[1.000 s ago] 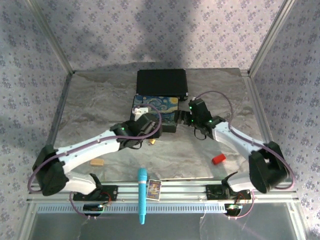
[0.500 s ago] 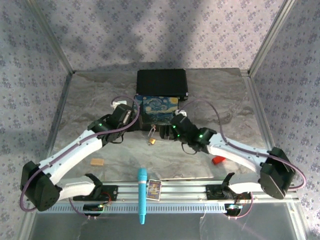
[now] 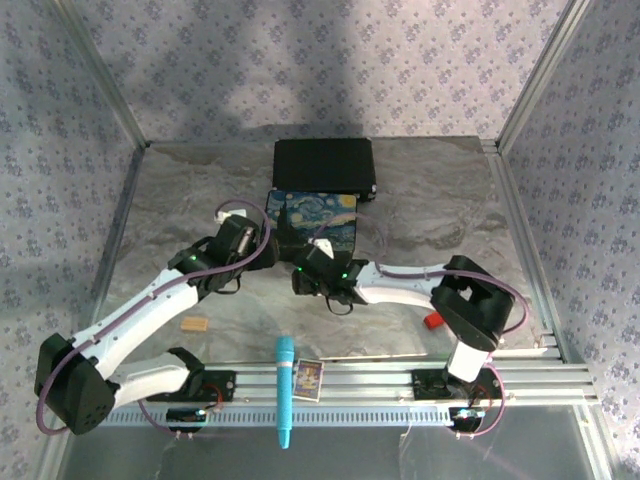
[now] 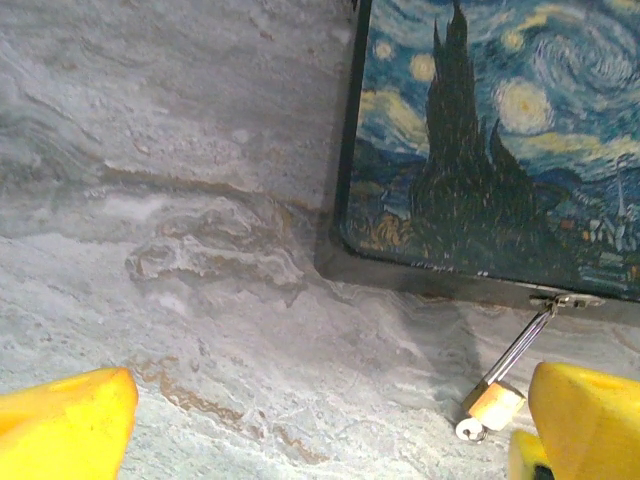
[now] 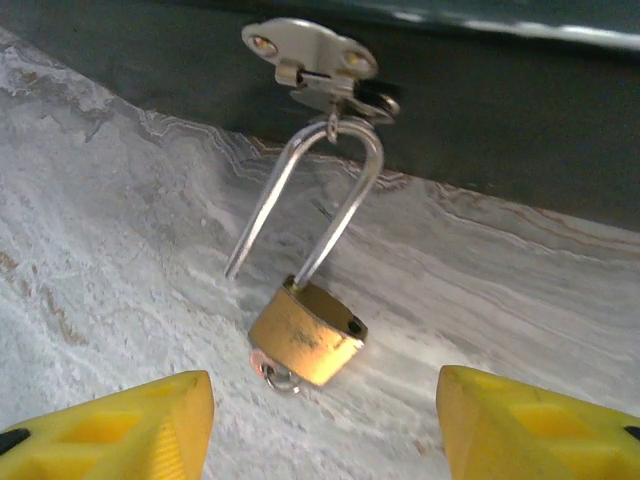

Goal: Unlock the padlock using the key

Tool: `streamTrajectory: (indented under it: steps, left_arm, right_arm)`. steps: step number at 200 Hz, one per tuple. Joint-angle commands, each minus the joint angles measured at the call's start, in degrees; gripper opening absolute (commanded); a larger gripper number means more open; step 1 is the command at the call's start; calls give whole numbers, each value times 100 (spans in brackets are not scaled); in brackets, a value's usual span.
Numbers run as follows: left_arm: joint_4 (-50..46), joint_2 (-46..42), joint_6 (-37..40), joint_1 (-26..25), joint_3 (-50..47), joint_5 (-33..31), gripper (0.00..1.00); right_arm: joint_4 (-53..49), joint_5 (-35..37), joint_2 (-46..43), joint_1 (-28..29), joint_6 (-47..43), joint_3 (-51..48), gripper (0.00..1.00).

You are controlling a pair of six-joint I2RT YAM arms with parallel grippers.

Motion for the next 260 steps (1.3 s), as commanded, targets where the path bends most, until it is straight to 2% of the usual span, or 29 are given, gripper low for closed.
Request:
streamTrajectory:
  steps: [1, 67, 125, 169, 210, 240, 260]
  left_arm:
    - [202, -12, -161, 15, -85, 235, 100]
    - [299, 91, -185, 14, -138, 178, 100]
    - [238, 90, -142, 16, -135, 87, 100]
    - [218, 79, -113, 14, -146, 66, 100]
    - [238, 123, -59, 14, -134, -10, 100]
    - [199, 87, 337, 6, -99, 38, 100]
    - [195, 103, 976, -89, -26, 88, 100]
  right_arm:
    - [19, 52, 349, 71, 54, 294, 60]
    - [-342, 517, 856, 163, 17, 672, 54]
    - [-620, 960, 1176, 315, 78, 860, 53]
    - [-707, 1174, 1114, 330, 93, 703, 43]
    - [-110, 879, 888, 245, -93, 361, 36]
    - [-189, 885, 667, 233, -99, 196, 31]
    - [-7, 748, 389, 172, -105, -181, 29]
